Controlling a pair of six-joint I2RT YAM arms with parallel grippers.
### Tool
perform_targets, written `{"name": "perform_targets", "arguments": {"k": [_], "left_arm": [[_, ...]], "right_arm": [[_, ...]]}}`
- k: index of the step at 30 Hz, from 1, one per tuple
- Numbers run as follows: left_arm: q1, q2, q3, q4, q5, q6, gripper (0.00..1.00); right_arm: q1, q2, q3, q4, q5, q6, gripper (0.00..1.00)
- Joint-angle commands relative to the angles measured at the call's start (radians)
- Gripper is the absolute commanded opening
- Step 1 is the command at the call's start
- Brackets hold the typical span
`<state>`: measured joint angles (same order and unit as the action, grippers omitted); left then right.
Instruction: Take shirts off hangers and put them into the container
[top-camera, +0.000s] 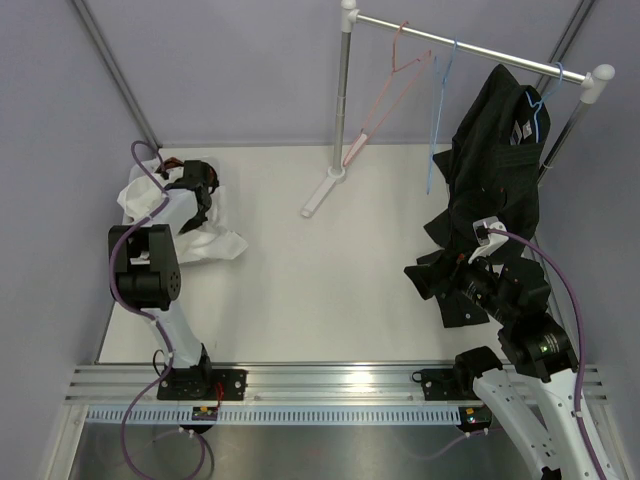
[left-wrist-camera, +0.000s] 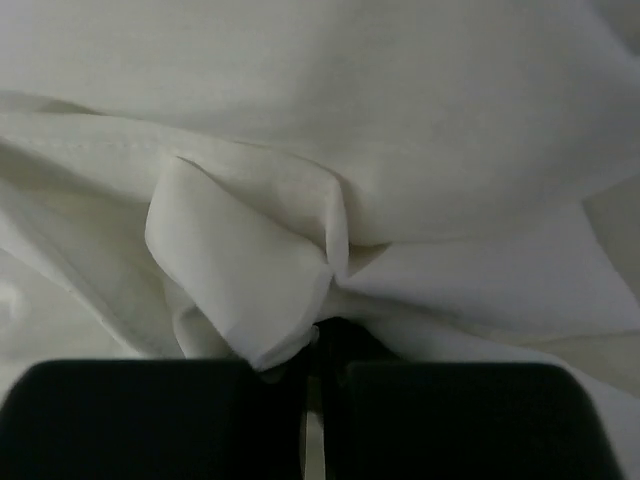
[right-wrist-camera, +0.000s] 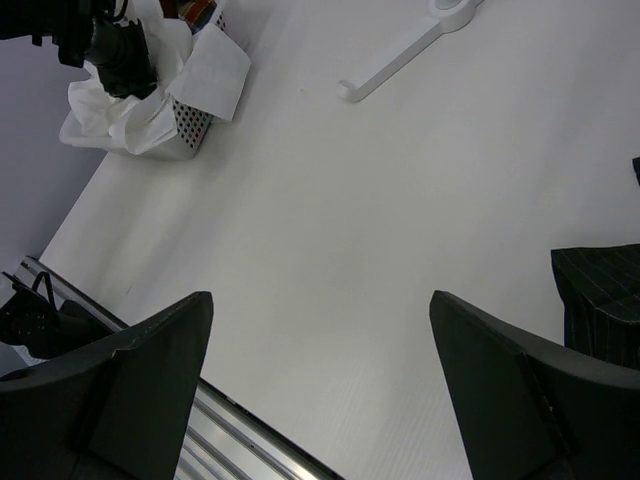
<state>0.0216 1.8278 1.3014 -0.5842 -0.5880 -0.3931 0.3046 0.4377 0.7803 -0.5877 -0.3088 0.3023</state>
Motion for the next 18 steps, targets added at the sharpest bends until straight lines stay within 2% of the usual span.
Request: {"name": "perform_targets", "arguments": {"k": [1, 3, 4, 7, 10, 12, 16, 18], "left_arm": [[0.008, 0.013, 0.024, -0.043, 0.056, -0.024, 0.08], [0.008, -0.067, 0.027, -0.042, 0.070, -0.021, 0.21], [0.008, -0.102, 0.041, -0.040, 0.073, -0.015, 0.40], [0.006, -0.241, 0.081, -0.043, 0.100, 0.014, 0.77], [-0.014, -0.350, 0.123, -0.068, 0.117, 0.055, 0.89], [-0.061, -0.421, 0.127, -0.068, 0.099, 0.126, 0.91], [-0.280, -0.516, 0.089, -0.065, 0.048, 0.261, 0.98], [-0.346, -0.551, 0.026, -0.066, 0.065, 0.292, 0.99]], "right_arm": [[-0.002, -0.004, 0.000, 0.020, -0.027, -0.008, 0.99], [-0.002, -0.010, 0.000, 0.019, -0.027, -0.008, 0.99], [-0.002, -0.011, 0.000, 0.019, -0.029, -0.008, 1.00], [-0.002, -0.016, -0.001, 0.022, -0.033, -0.005, 0.99], [-0.002, -0.020, -0.004, 0.028, -0.039, -0.003, 1.00], [-0.004, -0.019, -0.006, 0.029, -0.039, -0.003, 0.99], [-0.002, -0.021, -0.007, 0.032, -0.046, -0.002, 1.00], [-0.002, -0.022, -0.009, 0.032, -0.049, -0.002, 1.00]]}}
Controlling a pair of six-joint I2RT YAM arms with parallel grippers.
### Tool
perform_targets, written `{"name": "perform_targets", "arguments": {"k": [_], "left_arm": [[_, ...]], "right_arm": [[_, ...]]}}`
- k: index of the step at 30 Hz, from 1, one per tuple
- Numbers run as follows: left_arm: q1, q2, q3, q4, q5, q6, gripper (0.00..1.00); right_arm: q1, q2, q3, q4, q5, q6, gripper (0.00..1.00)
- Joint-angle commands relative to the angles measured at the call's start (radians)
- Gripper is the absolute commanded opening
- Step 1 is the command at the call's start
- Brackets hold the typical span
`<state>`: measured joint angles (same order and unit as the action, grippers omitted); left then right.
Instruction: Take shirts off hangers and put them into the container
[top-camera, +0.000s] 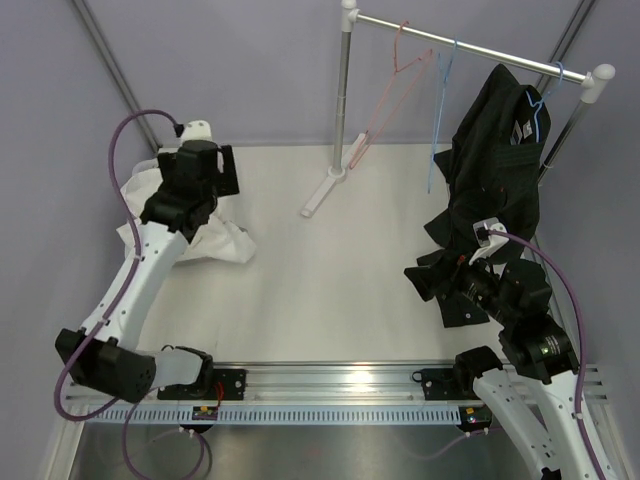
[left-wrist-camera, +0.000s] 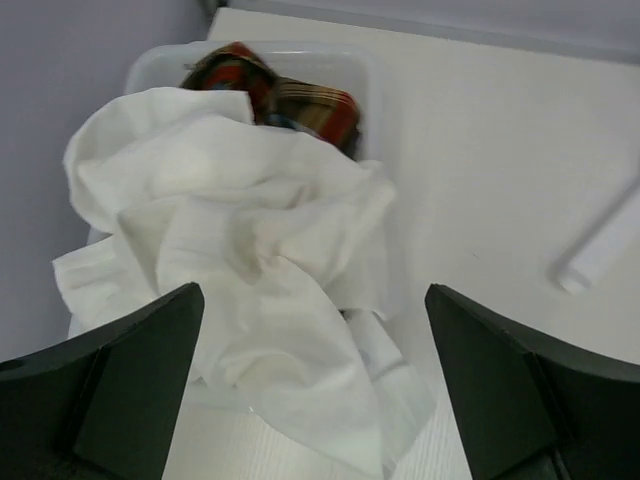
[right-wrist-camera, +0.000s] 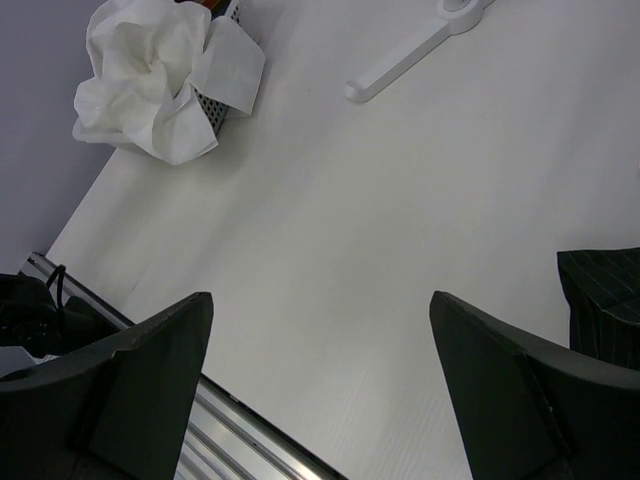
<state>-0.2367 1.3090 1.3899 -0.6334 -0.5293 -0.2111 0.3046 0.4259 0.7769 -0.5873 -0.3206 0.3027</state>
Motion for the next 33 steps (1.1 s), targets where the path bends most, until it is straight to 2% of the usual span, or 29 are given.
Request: {"name": "perform_targets", "arguments": {"k": [1, 3, 4, 6, 10, 14, 23, 33], "left_arm": [[-0.155, -0.062, -0.090, -0.017, -0.001, 0.113, 0.99], [-0.229, -0.082, -0.177, -0.015, -0.053, 0.131, 0.99], [-0.309, -0.088, -0.207, -0.015, -0.092, 0.134, 0.99], [-0.418, -0.070, -0.282, -0.015, -0.266, 0.164, 0.99], [-0.507, -0.007, -0.359, -0.017, -0.356, 0.167, 0.99], [-0.527, 0.062, -0.388, -0.020, -0.477, 0.150, 0.99], [-0.569, 0.183, -0.451, -0.019, -0.526, 0.122, 0.99], [-0.581, 0.269, -0.439, -0.015, -0.583, 0.141, 0.99]], "right_arm": [[-0.004, -0.012, -0.004, 0.032, -0.035, -0.002, 0.99], [-0.002, -0.015, -0.005, 0.030, -0.034, -0.002, 0.99], [-0.002, -0.015, -0.005, 0.030, -0.035, -0.002, 1.00], [-0.002, -0.015, -0.007, 0.030, -0.037, -0.001, 0.99], [-0.002, -0.016, -0.008, 0.035, -0.040, -0.001, 0.99], [-0.002, -0.022, -0.008, 0.029, -0.037, -0.001, 0.99], [-0.002, -0.018, -0.013, 0.035, -0.040, 0.003, 0.99], [-0.002, -0.026, -0.014, 0.034, -0.048, 0.003, 1.00]]}}
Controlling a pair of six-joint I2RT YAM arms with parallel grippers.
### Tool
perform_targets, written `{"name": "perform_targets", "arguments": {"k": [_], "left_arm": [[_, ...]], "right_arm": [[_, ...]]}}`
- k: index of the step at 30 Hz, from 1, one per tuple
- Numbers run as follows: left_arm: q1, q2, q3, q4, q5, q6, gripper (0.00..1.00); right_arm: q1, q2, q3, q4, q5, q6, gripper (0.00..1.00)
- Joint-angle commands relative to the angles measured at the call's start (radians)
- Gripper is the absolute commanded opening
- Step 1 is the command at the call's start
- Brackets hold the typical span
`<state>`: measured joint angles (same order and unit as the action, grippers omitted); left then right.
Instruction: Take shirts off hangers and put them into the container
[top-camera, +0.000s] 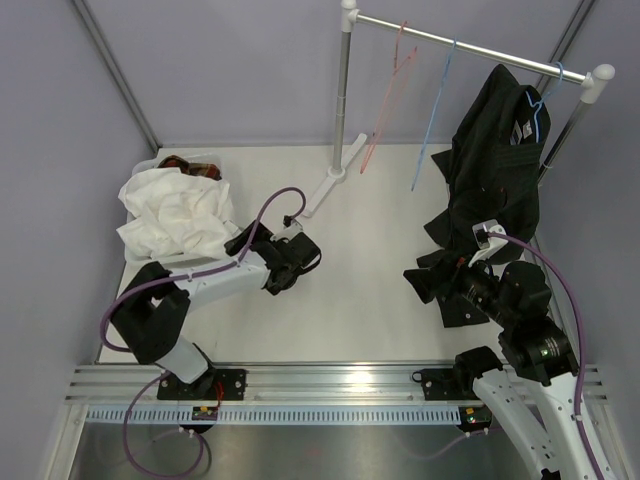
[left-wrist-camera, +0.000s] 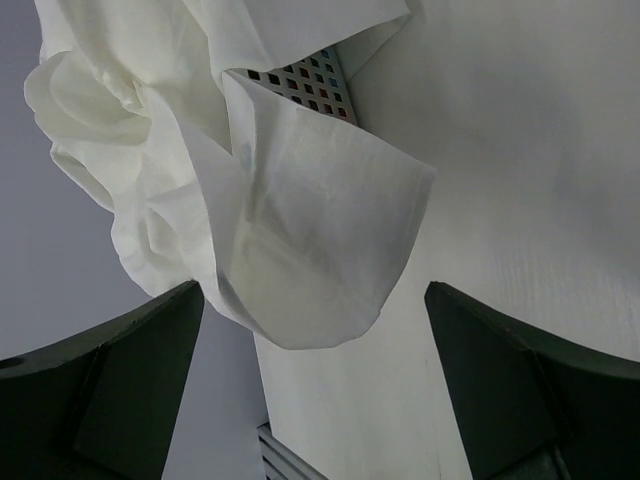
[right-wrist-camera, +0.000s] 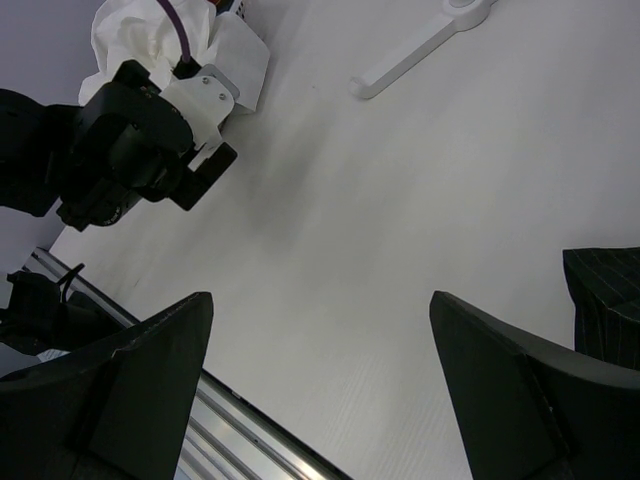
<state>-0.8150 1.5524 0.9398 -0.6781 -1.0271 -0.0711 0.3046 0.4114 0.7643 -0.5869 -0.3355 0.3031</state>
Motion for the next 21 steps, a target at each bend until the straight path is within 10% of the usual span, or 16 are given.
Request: {"name": "perform_targets", "arguments": {"k": [1, 14, 21], "left_arm": [[0.000, 0.038, 0.020, 0.029, -0.097, 0.007, 0.99], [0.094, 0.117, 0.091, 0.029, -0.203, 0.027, 0.88], [0.112, 0.054, 0.142, 0.032, -0.179, 0.040, 0.31]], "right_arm": [[-0.002, -0.010, -0.002, 0.033, -0.031, 0.002, 1.00], [-0.002, -0.025, -0.003, 0.033, -0.034, 0.002, 1.00], [-0.004, -0.026, -0.003, 0.033, -0.037, 0.002, 1.00]]}}
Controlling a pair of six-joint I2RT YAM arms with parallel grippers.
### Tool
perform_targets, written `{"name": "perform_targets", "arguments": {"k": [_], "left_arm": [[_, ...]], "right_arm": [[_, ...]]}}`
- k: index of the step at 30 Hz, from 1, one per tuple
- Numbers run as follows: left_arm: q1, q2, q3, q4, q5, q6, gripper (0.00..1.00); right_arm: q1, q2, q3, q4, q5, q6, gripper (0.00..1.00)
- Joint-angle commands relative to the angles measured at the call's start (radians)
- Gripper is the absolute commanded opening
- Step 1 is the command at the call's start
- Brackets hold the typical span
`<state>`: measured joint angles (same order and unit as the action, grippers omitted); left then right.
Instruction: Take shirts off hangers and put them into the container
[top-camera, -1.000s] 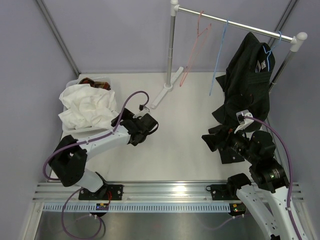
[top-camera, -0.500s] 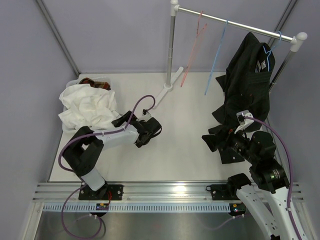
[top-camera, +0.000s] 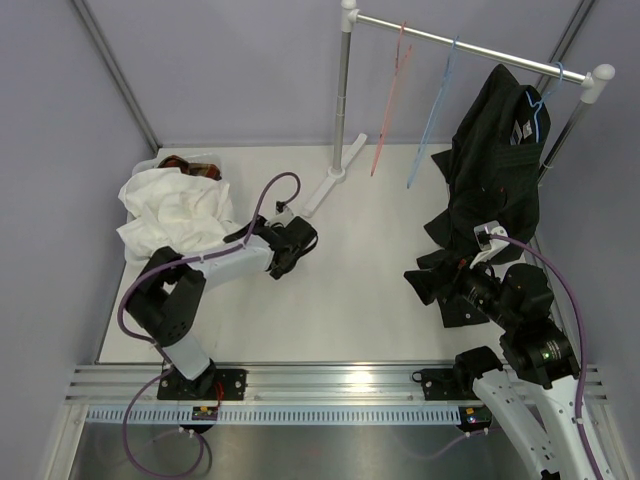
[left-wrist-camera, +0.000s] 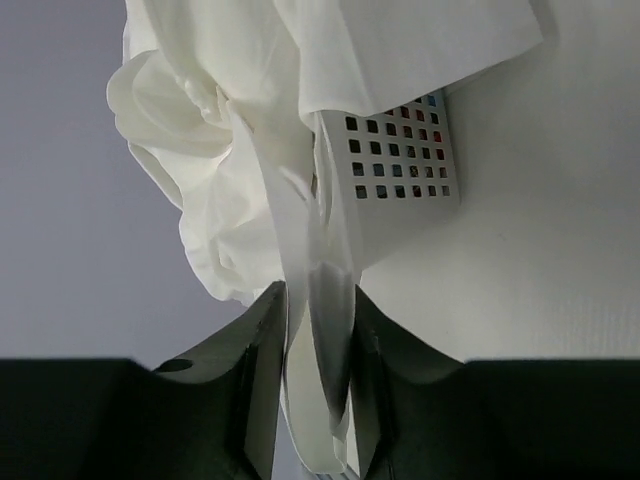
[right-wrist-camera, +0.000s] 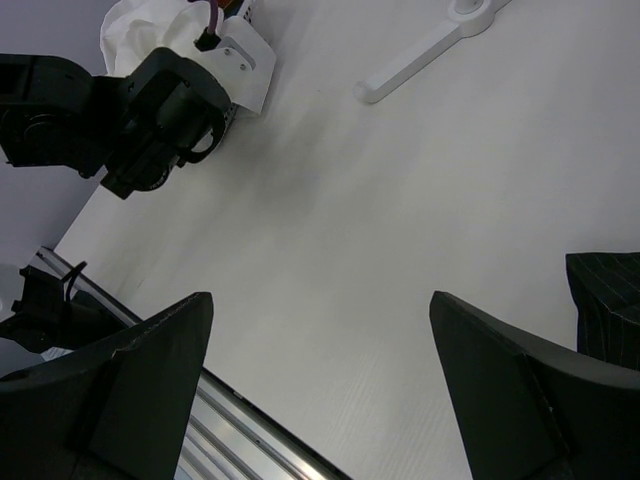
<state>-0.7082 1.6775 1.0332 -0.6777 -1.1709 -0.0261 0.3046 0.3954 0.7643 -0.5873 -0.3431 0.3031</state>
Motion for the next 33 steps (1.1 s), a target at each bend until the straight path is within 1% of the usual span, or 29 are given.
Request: {"name": "perform_targets", "arguments": {"k": [1, 3, 5, 8, 9, 10, 11, 12, 13, 14, 15, 17, 19, 20, 21, 24, 26, 27, 30, 31, 33], "left_arm": [[0.016, -0.079, 0.056, 0.032, -0.020, -0.006, 0.20], [0.035, -0.096, 0.060, 0.032, -0.009, -0.008, 0.09], [0.079, -0.108, 0.061, 0.032, 0.007, -0.012, 0.00], [0.165, -0.134, 0.091, 0.036, 0.036, -0.020, 0.00], [0.218, -0.147, 0.108, 0.040, 0.054, -0.021, 0.00], [0.245, -0.153, 0.128, 0.041, 0.095, -0.024, 0.00], [0.272, -0.157, 0.163, 0.065, 0.115, -0.021, 0.00], [0.324, -0.160, 0.177, 0.085, 0.138, -0.015, 0.00], [0.346, -0.170, 0.192, 0.108, 0.195, 0.000, 0.00], [0.367, -0.170, 0.209, 0.166, 0.224, 0.009, 0.00], [0.409, -0.168, 0.214, 0.197, 0.249, 0.018, 0.00], [0.455, -0.156, 0.212, 0.274, 0.341, 0.014, 0.00], [0.542, -0.113, 0.200, 0.305, 0.408, -0.017, 0.00], [0.543, -0.090, 0.200, 0.303, 0.421, -0.030, 0.00], [0.571, -0.067, 0.196, 0.302, 0.425, -0.049, 0.00], [0.601, 0.002, 0.162, 0.297, 0.454, -0.080, 0.00], [0.625, 0.030, 0.136, 0.279, 0.510, -0.130, 0.02], [0.648, 0.057, 0.134, 0.267, 0.528, -0.164, 0.04], [0.665, 0.100, 0.151, 0.236, 0.600, -0.175, 0.09], [0.665, 0.105, 0.153, 0.230, 0.611, -0.176, 0.14], [0.665, 0.119, 0.162, 0.204, 0.631, -0.182, 0.19]], "right_arm": [[-0.002, -0.010, -0.003, 0.034, -0.030, 0.002, 0.99], [-0.002, -0.012, -0.003, 0.032, -0.030, 0.002, 0.99], [-0.002, -0.010, -0.003, 0.032, -0.030, 0.004, 0.99], [-0.002, -0.012, -0.003, 0.030, -0.030, 0.002, 0.99], [-0.002, -0.010, -0.003, 0.030, -0.031, 0.002, 0.99], [-0.002, -0.010, -0.003, 0.030, -0.031, 0.002, 0.99], [-0.002, -0.012, -0.003, 0.030, -0.031, 0.002, 0.99], [-0.002, -0.010, -0.003, 0.030, -0.031, 0.002, 0.99], [-0.002, -0.009, -0.003, 0.029, -0.031, 0.002, 0.99], [-0.002, -0.010, -0.003, 0.027, -0.031, 0.002, 0.99], [-0.002, -0.010, -0.002, 0.027, -0.030, 0.002, 1.00], [-0.002, -0.010, -0.002, 0.024, -0.027, 0.002, 0.99], [-0.002, -0.009, -0.002, 0.021, -0.024, 0.001, 1.00], [-0.002, -0.009, -0.002, 0.021, -0.022, 0.001, 1.00], [-0.002, -0.004, 0.000, 0.020, -0.020, 0.001, 1.00], [-0.002, 0.000, -0.002, 0.023, -0.020, 0.001, 0.99], [-0.002, 0.003, -0.005, 0.033, -0.023, 0.002, 0.99], [-0.002, 0.010, -0.006, 0.035, -0.027, 0.004, 0.99], [-0.002, 0.014, -0.008, 0.037, -0.033, 0.005, 0.99], [-0.002, 0.013, -0.008, 0.037, -0.033, 0.005, 0.99], [-0.002, 0.007, -0.010, 0.037, -0.031, 0.007, 0.99]]}}
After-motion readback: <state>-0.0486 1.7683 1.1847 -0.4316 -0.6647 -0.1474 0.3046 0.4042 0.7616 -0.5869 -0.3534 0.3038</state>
